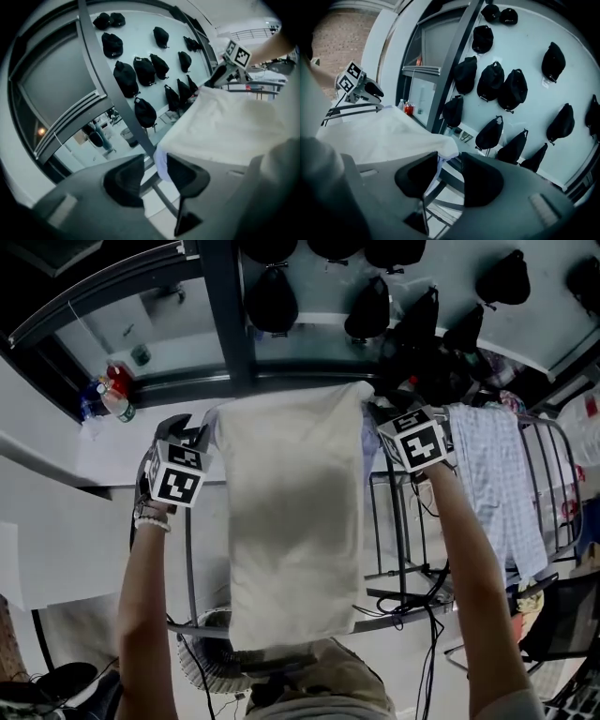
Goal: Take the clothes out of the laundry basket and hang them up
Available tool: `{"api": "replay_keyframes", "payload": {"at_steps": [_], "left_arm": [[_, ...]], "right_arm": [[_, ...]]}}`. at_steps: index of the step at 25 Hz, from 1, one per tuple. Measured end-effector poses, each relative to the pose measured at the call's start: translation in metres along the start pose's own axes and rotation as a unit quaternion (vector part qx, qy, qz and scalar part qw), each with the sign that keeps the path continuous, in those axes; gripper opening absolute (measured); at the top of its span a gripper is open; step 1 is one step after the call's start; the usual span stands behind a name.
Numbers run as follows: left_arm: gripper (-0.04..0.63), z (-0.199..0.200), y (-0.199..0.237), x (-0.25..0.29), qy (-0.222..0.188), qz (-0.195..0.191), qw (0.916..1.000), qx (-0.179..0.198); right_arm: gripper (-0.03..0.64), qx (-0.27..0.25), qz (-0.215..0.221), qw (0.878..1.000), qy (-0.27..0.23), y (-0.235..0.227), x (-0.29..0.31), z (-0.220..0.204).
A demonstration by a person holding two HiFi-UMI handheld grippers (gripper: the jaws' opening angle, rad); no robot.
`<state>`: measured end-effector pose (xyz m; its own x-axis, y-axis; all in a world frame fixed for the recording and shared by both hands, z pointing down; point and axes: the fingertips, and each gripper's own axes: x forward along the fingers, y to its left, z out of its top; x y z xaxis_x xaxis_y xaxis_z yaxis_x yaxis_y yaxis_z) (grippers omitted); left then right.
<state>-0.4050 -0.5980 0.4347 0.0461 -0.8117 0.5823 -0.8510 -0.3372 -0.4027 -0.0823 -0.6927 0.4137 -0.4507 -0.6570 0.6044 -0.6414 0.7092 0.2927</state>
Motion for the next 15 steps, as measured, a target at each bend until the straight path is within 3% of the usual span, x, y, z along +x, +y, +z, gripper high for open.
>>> {"api": "replay_keyframes", "payload": {"at_steps": [7, 15], "left_arm": [[0.104, 0.010, -0.026, -0.094, -0.051, 0.037, 0.9978, -0.022], [0.012, 0.008, -0.067, -0.224, -0.099, 0.085, 0.9888, -0.073]], "right_arm": [[0.136, 0.045, 0.010, 0.994, -0.094, 0.034, -0.072, 0.025], [0.017, 0.054, 0.053, 0.975, -0.208, 0.108, -0.183, 0.056]]}}
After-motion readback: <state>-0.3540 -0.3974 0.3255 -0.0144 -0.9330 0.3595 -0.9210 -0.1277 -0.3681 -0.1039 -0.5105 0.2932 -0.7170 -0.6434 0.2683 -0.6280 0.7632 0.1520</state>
